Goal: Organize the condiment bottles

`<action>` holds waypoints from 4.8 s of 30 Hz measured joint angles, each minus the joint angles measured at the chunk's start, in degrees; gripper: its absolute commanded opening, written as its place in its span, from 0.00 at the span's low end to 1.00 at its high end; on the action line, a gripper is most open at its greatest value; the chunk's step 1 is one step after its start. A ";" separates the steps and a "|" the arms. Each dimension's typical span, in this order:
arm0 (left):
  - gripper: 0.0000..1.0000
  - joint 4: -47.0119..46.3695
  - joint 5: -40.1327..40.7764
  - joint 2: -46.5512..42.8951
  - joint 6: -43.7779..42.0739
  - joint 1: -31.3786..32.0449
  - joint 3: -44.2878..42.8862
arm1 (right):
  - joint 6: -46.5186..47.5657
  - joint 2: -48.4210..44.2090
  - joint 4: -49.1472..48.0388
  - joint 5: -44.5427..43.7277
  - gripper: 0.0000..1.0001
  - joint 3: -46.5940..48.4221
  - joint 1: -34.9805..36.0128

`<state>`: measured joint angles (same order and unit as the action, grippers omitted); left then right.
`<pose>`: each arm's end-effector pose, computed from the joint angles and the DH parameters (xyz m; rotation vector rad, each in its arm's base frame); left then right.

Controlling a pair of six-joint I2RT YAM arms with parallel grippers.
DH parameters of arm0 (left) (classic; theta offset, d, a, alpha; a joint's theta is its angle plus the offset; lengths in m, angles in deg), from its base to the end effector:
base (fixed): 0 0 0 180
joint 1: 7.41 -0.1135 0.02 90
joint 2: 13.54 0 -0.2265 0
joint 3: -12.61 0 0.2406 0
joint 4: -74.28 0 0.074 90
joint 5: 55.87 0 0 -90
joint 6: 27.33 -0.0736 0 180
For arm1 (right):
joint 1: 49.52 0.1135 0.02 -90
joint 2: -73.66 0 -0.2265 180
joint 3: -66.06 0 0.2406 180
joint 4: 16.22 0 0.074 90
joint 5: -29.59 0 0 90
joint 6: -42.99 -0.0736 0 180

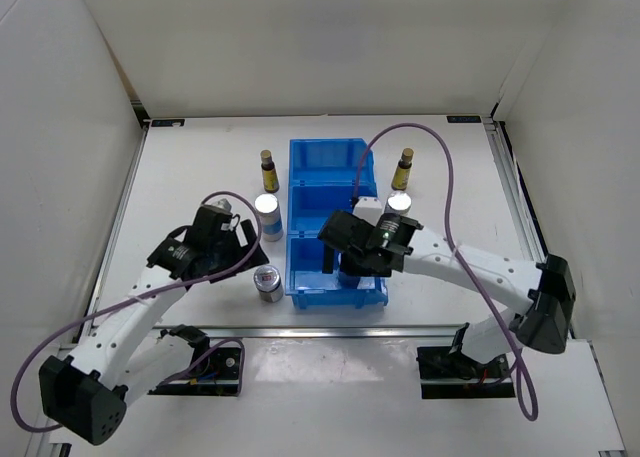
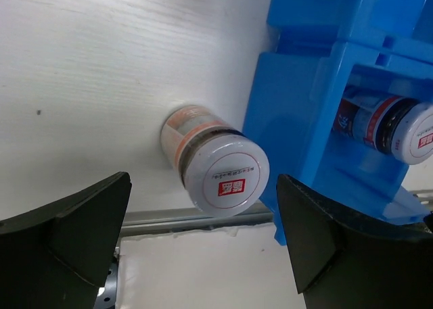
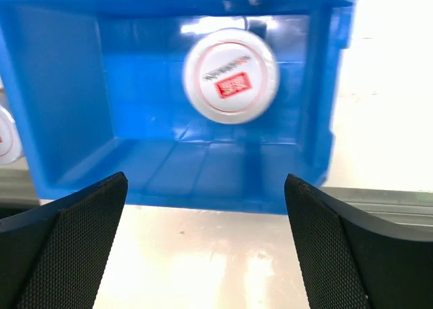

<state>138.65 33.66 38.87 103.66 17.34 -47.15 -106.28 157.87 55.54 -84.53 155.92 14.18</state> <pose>0.1821 -0.0846 0.1999 -0.3682 2.6035 -0.4315 0.1571 0.2500 0.2335 0.0167 2.5728 0.2156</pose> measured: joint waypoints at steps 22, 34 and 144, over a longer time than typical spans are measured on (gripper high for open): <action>0.51 -6.03 3.87 13.18 3.43 10.58 0.72 | -5.07 -11.06 -4.37 -7.67 1.00 -13.46 1.57; 0.11 11.54 14.23 10.40 2.10 10.78 -20.81 | -7.50 -17.57 -6.23 -8.11 1.00 -19.30 1.57; 1.00 -5.84 26.80 5.05 -12.98 9.16 -7.78 | 36.06 22.10 -2.10 11.30 0.29 27.10 -26.38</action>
<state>132.82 60.46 43.92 90.68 26.50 -54.93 -70.21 179.97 53.44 -73.23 183.02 -12.20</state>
